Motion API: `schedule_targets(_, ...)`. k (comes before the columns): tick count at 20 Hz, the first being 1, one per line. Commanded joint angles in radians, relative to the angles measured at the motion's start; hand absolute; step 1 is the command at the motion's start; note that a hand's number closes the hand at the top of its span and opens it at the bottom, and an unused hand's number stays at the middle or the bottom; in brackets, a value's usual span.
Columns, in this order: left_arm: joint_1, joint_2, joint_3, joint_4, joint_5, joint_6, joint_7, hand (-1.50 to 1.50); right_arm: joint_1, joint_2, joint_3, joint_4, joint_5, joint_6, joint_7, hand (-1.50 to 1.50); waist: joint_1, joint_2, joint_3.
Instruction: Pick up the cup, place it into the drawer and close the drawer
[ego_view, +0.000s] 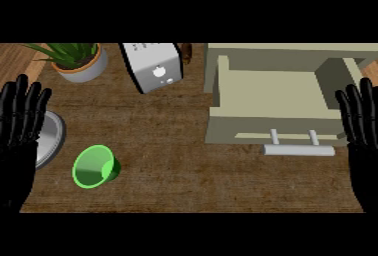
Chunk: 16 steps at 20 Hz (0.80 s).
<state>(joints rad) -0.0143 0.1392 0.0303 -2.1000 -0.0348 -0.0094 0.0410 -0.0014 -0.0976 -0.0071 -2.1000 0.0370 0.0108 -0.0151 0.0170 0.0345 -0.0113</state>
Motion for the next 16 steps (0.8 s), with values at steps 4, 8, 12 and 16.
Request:
schedule_targets(4, 0.142, -0.061, -0.048, -0.041, 0.027, -0.039, -0.119, -1.5, 0.038, 0.026, 0.026, 0.051, -0.019, 0.033, -0.051, -1.5, -0.013, -0.035, 0.011)
schedule_targets(8, 0.163, -0.128, -0.043, -0.029, 0.208, -0.051, -0.04, -1.5, 0.004, 0.025, 0.037, 0.018, -0.139, 0.078, 0.09, -1.5, -0.012, -0.036, 0.01)
schedule_targets(12, 0.102, -0.078, 0.035, -0.058, 0.281, -0.059, 0.053, -1.5, -0.043, 0.015, -0.004, 0.06, -0.165, 0.083, 0.09, -1.5, -0.015, -0.034, 0.011)
schedule_targets(16, 0.131, -0.112, -0.021, -0.035, 0.216, -0.054, 0.01, -1.5, -0.042, 0.058, 0.068, 0.054, -0.076, 0.047, 0.08, -1.5, -0.016, -0.035, 0.011)
